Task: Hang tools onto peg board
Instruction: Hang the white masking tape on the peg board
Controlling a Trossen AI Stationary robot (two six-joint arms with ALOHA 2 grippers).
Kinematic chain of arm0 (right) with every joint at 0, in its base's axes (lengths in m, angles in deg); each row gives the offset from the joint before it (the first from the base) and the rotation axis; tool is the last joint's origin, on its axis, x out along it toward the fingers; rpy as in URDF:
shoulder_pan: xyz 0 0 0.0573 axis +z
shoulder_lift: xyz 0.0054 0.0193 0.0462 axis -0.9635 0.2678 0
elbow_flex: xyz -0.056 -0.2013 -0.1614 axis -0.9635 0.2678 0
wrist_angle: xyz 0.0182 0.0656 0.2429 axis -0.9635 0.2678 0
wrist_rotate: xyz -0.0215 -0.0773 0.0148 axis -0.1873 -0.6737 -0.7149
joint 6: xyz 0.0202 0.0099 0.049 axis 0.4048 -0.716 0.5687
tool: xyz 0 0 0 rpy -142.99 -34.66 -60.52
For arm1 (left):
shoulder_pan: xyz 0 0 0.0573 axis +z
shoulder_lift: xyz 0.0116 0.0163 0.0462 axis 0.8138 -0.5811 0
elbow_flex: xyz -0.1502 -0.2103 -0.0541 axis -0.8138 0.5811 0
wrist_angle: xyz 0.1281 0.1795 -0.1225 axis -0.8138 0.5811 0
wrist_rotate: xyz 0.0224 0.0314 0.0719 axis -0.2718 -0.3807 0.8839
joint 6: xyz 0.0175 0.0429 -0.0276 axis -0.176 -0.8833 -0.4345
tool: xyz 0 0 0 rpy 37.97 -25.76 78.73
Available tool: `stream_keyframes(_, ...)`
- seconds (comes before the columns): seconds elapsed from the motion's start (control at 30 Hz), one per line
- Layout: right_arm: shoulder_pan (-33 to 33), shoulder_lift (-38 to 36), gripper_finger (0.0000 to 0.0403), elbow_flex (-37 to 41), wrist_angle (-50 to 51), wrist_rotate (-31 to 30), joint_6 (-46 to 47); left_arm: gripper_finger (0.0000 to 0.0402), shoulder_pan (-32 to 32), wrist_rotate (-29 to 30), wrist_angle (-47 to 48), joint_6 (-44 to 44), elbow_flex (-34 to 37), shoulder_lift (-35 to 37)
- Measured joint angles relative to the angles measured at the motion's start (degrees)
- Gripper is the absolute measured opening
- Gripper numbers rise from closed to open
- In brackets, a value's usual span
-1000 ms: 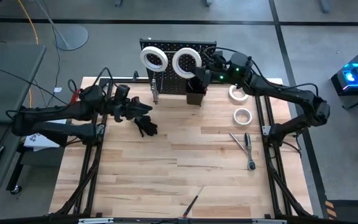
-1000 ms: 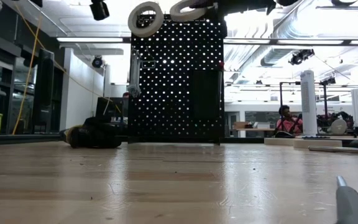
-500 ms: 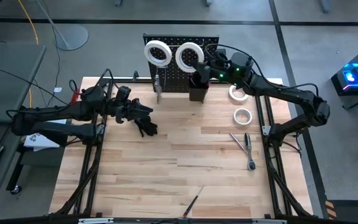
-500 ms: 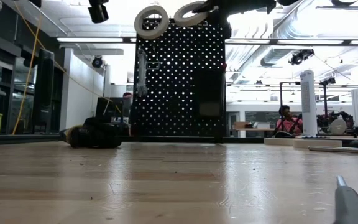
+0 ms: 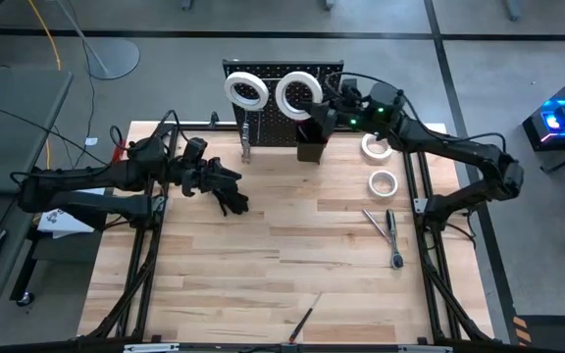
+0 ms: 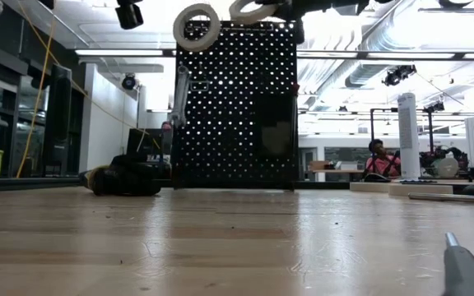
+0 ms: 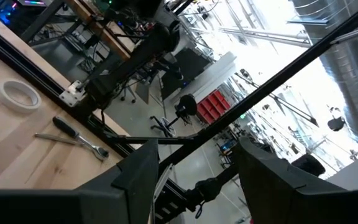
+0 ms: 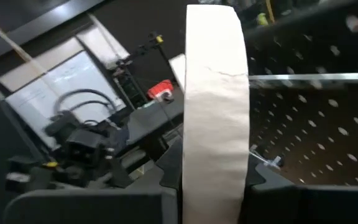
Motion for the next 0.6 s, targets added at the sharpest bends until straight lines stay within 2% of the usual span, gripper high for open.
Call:
stream_keyframes(0.2,-0.79,-5.83,0.005,0.0,5.52,0.8,-3.07,0.0195,-0.13,0.02,0.58,-0.13,0.0,0.0)
stream_keyframes(0.3,-1.53,-8.26,0.005,0.0,8.85,-2.78,-4.02,0.0195,-0.13,0.07,1.6,-0.6,0.0,0.0)
stream_keyframes(0.4,-2.39,-8.85,0.005,-0.02,10.65,-5.48,-4.12,0.0195,-0.13,0.24,1.9,-1.06,0.0,0.0)
stream_keyframes(0.6,-3.67,-8.29,0.005,-0.02,11.25,-4.2,-3.6,0.0195,-0.13,0.7,1.88,-1.05,0.0,0.0)
